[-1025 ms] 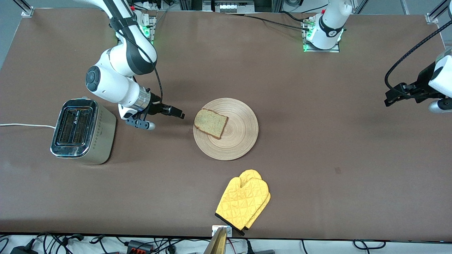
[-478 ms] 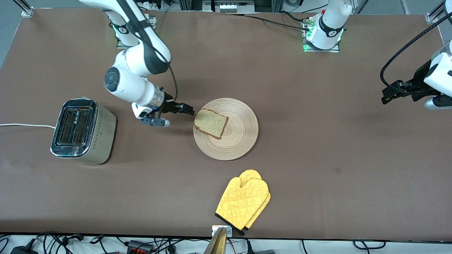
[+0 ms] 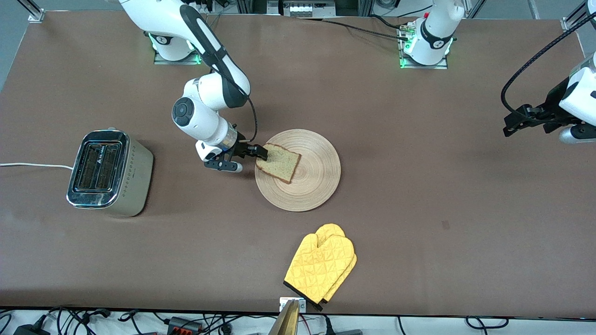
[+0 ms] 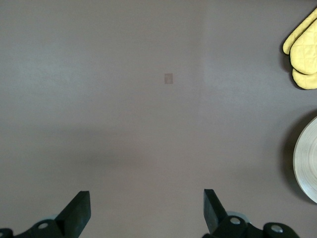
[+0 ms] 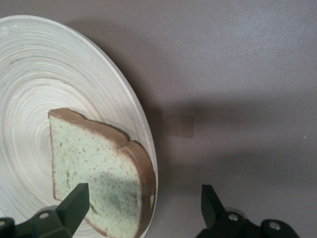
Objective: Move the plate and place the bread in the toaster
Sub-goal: 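Lower the right gripper and close it on the bread slice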
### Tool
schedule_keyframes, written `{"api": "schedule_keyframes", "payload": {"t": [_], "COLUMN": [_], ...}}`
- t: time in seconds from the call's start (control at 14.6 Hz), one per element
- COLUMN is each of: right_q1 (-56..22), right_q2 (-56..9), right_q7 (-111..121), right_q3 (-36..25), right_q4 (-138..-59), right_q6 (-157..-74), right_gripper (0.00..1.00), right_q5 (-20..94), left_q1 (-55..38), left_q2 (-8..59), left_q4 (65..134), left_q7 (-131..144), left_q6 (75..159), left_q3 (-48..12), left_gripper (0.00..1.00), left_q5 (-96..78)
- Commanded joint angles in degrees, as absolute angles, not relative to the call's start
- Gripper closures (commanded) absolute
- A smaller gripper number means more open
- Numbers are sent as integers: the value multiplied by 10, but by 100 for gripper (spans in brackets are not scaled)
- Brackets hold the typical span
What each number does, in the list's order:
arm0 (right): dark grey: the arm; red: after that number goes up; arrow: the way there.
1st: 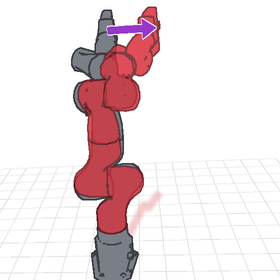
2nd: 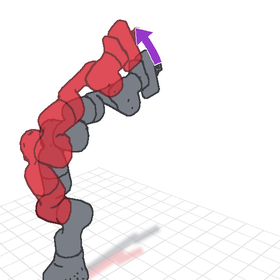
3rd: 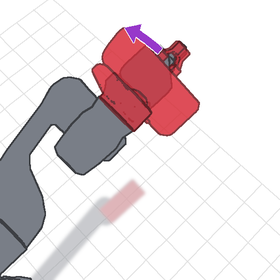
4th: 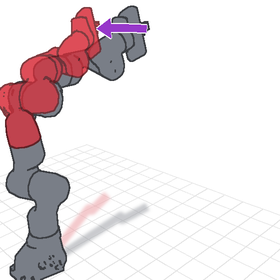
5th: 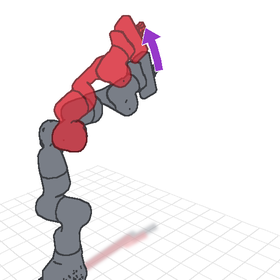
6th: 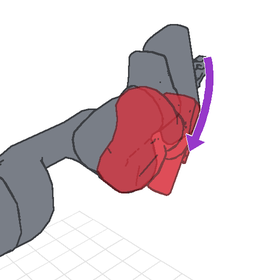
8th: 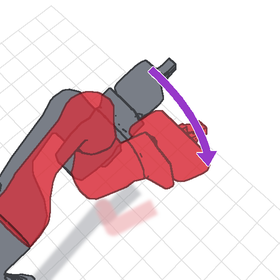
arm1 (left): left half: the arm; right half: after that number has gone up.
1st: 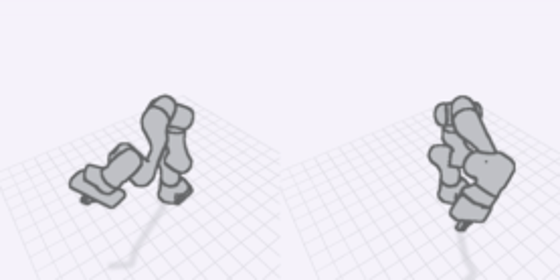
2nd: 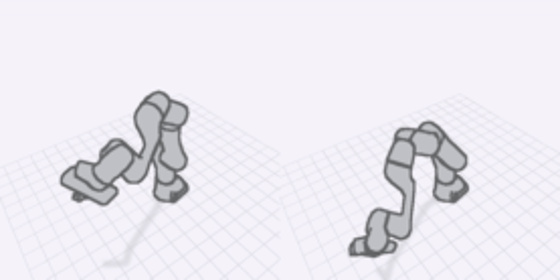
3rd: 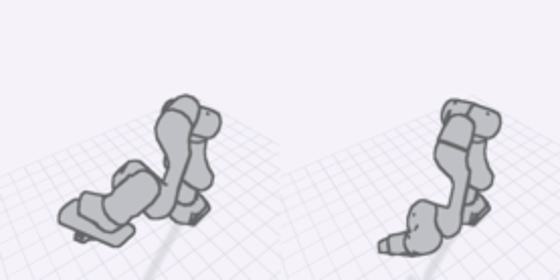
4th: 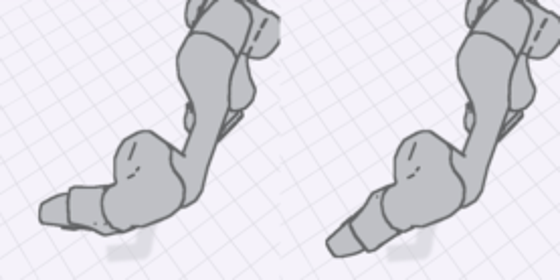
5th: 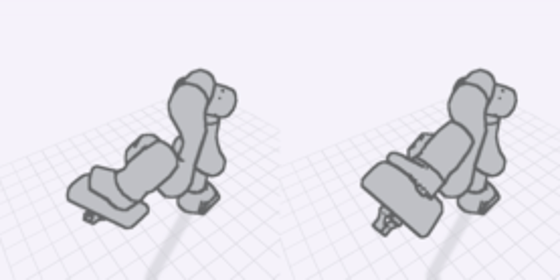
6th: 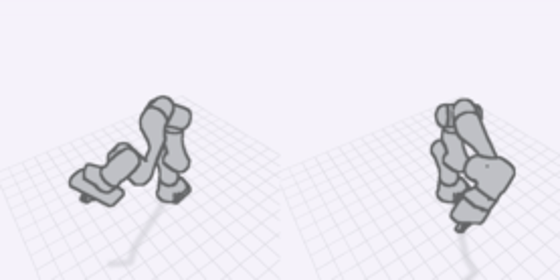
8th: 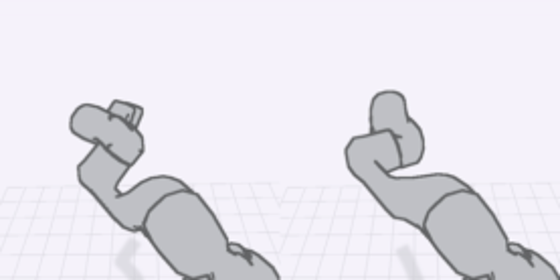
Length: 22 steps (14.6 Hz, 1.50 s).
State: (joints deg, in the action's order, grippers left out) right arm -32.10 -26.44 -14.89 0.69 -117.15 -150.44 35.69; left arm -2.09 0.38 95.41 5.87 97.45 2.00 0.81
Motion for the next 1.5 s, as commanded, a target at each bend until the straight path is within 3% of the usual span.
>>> {"api": "schedule_keyframes", "payload": {"t": [0.0,0.48,0.61,0.82,1.43], "right_q1": [-330,-346,-346,-343,-342], "right_q2": [-265,-279,-280,-279,-274], "right_q7": [-141,-144,-141,-138,-142], "right_q3": [4,4,4,2,0], "right_q4": [-1169,-1170,-1170,-1170,-1170], "right_q6": [-1512,-1533,-1533,-1530,-1521], "right_gripper": [0,3,14,21,22], "right_q5": [362,363,363,363,363], "left_q1": [-11,-11,-12,-12,-13], "left_q2": [-5,-6,-6,-6,-6], "left_q4": [959,959,958,958,958], "left_q7": [45,46,46,46,47], "left_q6": [968,957,957,955,955], "left_q3": [14,13,13,13,13], "left_gripper": [0,0,0,0,0], "left_q5": [0,0,0,0,0]}}
